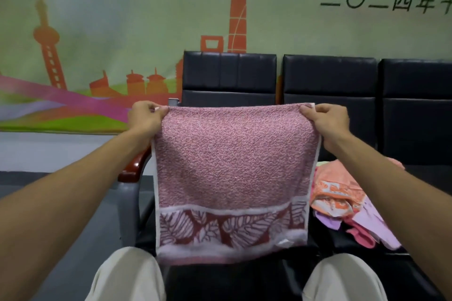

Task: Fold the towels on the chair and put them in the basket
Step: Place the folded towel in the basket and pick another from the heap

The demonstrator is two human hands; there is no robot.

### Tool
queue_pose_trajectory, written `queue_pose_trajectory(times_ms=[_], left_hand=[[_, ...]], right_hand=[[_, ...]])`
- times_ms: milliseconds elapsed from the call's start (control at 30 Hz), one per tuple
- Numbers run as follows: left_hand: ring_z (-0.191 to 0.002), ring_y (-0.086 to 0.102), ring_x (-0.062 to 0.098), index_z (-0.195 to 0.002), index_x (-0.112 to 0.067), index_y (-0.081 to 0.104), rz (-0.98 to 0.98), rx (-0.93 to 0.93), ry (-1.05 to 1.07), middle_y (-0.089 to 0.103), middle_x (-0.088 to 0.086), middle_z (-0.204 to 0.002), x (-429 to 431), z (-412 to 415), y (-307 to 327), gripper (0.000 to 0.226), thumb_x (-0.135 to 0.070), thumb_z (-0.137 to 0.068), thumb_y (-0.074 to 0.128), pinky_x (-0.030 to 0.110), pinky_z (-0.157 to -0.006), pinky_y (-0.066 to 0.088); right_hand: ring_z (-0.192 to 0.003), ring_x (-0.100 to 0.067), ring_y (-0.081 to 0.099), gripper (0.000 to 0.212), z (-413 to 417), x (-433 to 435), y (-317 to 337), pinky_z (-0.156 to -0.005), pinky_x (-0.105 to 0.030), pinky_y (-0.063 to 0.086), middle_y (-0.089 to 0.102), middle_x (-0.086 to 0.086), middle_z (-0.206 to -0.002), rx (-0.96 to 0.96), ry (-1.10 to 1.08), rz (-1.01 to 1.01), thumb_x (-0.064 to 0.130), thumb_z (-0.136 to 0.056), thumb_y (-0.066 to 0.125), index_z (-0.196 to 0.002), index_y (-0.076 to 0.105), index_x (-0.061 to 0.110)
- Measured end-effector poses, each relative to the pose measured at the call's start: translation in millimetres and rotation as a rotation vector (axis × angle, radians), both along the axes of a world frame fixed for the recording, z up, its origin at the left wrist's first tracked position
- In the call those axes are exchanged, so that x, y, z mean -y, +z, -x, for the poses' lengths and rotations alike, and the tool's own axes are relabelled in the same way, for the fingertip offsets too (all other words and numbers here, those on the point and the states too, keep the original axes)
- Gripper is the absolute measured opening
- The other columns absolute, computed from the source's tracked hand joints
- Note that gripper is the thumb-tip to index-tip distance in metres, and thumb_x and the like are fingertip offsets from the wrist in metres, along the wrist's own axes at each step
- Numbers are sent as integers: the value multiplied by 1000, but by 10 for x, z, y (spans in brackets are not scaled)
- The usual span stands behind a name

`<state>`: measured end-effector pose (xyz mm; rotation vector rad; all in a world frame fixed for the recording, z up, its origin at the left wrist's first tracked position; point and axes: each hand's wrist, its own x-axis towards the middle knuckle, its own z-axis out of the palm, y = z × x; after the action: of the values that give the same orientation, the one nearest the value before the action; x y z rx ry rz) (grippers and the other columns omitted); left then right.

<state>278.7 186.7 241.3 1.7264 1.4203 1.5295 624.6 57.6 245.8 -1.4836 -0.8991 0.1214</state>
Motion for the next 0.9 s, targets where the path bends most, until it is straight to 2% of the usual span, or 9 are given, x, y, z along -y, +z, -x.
queue_pose_trajectory(times_ms=[100, 167, 267, 333, 500, 667, 733, 800, 900], left_hand=[[-97, 62, 35, -96, -9, 67, -56, -319, 135, 69, 17, -100, -217, -62, -268, 25, -33, -95, 58, 38, -73, 46], [-92, 63, 38, -92, -12, 64, -1, -383, 138, 69, 18, -97, -389, -132, -506, 24, -33, -96, 54, 39, -70, 48], [-61, 69, 32, -87, -12, 56, 177, -109, 8, 68, 18, -74, -581, -293, -892, 19, -28, -97, 52, 40, -57, 58], [-51, 67, 26, -83, -14, 49, 301, 110, -89, 63, 15, -74, -705, -417, -1167, 19, -22, -100, 49, 37, -53, 57], [-84, 68, 30, -81, -18, 50, 359, 175, -145, 62, 13, -91, -1167, -582, -1859, 20, -23, -100, 49, 45, -82, 57], [-90, 69, 31, -76, -29, 58, 455, 158, -138, 70, 12, -92, -2047, -595, -2882, 28, -57, -72, 53, 51, -89, 54], [-92, 68, 30, -78, -27, 58, 478, 144, -113, 71, 10, -94, -2168, -701, -3060, 34, -59, -71, 50, 50, -90, 53], [-99, 65, 28, -87, -22, 59, 482, 100, -89, 70, 8, -101, -1993, -881, -2880, 28, -48, -87, 48, 45, -95, 51], [-116, 54, 24, -125, -12, 51, 409, -105, -88, 58, 7, -125, -2030, -1077, -2790, 27, -21, -102, 42, 33, -102, 41]], right_hand=[[-86, -12, 60, 10, -17, -186, -179, -77, -33, 49, 64, 5, -79, 69, -34, 107, 27, -89, 69, -85, 69, 18], [-89, -17, 60, 20, -65, -350, -381, -80, -36, 49, 69, -5, -85, 113, -74, 173, 26, -91, 65, -81, 69, 9], [-100, -25, 61, 16, -126, -575, -732, -85, -35, 49, 71, -9, -96, 161, -135, 267, 25, -89, 64, -90, 74, 14], [-101, -28, 62, 16, -205, -745, -982, -88, -36, 51, 72, -9, -95, 166, -151, 323, 29, -87, 65, -91, 74, 16], [-64, -26, 71, 15, -364, -1186, -1535, -66, -43, 60, 70, -8, -76, 47, -42, 417, 18, -93, 62, -78, 63, 20], [-73, -27, 72, 22, -664, -1662, -2206, -76, -50, 58, 73, -9, -75, 56, 6, 517, 15, -88, 64, -69, 63, 25], [-73, -28, 72, 26, -719, -1798, -2392, -77, -50, 58, 72, -11, -73, 38, 9, 541, 13, -89, 63, -66, 60, 26], [-73, -30, 72, 26, -735, -1937, -2520, -77, -52, 58, 70, -11, -73, -7, 19, 524, 11, -89, 62, -67, 59, 24], [-80, -28, 72, 12, -880, -2182, -2723, -82, -53, 56, 73, -8, -80, -75, 41, 490, 17, -84, 64, -73, 64, 22]])
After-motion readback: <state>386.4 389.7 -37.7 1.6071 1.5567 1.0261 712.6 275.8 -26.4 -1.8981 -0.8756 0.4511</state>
